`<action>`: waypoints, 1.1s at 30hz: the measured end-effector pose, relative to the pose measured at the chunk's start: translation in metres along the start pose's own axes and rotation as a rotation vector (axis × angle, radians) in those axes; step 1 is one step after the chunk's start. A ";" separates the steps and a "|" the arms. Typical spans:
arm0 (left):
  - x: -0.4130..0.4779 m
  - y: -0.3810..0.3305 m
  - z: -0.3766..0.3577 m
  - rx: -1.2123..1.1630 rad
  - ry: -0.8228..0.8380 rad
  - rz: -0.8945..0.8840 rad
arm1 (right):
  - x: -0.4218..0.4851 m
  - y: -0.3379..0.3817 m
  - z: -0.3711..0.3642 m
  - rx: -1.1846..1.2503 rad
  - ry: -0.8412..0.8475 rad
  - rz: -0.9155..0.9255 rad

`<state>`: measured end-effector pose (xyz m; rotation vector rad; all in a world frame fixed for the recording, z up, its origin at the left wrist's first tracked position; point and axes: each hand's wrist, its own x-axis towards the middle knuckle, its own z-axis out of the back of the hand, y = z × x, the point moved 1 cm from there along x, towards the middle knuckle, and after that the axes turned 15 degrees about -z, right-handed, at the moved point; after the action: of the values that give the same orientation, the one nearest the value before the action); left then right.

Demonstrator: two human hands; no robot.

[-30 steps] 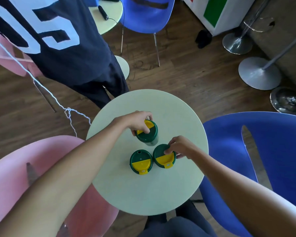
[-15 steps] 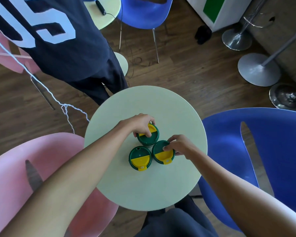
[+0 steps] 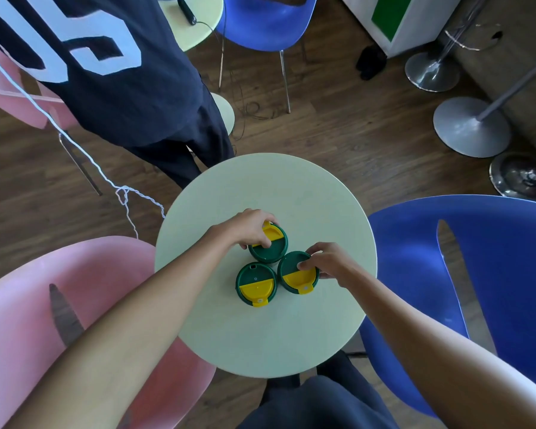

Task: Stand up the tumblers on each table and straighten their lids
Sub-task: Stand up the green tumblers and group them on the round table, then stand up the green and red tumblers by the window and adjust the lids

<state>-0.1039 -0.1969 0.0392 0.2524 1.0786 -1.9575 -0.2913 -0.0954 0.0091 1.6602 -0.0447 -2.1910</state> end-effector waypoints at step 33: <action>0.021 -0.262 -0.005 0.319 -0.392 -0.500 | -0.125 -0.073 0.175 0.327 -0.479 0.359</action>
<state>-0.3187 -0.1394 0.1803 -0.2524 0.6032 -2.4905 -0.4475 -0.0229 0.1578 1.1134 -0.8021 -2.3168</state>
